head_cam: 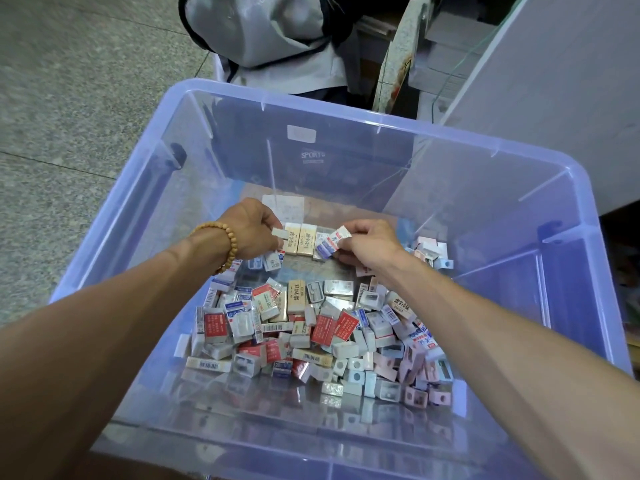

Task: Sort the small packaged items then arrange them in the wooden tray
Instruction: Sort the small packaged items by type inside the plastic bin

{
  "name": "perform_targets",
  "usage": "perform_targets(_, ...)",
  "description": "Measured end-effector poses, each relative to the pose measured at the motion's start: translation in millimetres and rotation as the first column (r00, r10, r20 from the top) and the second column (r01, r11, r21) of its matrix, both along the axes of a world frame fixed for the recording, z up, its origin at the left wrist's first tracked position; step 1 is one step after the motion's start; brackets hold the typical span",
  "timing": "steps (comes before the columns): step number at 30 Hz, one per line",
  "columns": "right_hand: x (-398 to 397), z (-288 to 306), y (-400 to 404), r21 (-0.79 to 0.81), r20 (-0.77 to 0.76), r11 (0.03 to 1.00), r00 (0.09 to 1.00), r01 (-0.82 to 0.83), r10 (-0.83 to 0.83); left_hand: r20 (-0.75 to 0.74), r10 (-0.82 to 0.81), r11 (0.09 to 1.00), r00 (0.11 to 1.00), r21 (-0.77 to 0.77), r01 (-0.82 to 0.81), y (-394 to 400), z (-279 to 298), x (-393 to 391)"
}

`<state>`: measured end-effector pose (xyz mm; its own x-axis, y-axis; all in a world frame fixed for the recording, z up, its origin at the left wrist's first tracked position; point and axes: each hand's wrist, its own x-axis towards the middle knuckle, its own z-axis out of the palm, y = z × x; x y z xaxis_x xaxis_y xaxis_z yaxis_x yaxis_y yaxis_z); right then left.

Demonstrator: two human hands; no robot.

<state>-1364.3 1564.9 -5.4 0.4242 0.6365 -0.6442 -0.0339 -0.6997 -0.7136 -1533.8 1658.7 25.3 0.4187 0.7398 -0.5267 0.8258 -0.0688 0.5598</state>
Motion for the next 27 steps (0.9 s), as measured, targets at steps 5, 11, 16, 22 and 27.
perform_targets(5,10,4,-3,-0.170,0.336,0.947,0.888,-0.271,0.314,0.047,0.017,0.998,0.999,-0.060,-0.014,0,2,0)
perform_targets(11,-2,6,-8,-0.042,0.569,0.958,0.781,-0.283,0.255,0.239,0.173,0.947,0.955,-0.308,-0.094,-5,5,4)
perform_targets(16,-18,36,-12,0.128,0.000,0.946,0.954,-0.299,0.301,0.375,0.311,0.908,0.873,-0.390,-0.156,-9,13,12)
perform_targets(22,-8,28,-12,-0.021,0.176,0.950,0.934,-0.311,0.310,0.223,0.009,1.000,0.975,-0.004,-0.008,-6,1,6)
perform_targets(27,18,19,-24,-0.191,0.287,0.959,0.922,-0.209,0.259,-0.267,-0.386,0.819,0.883,0.342,0.461,-7,-24,-6)
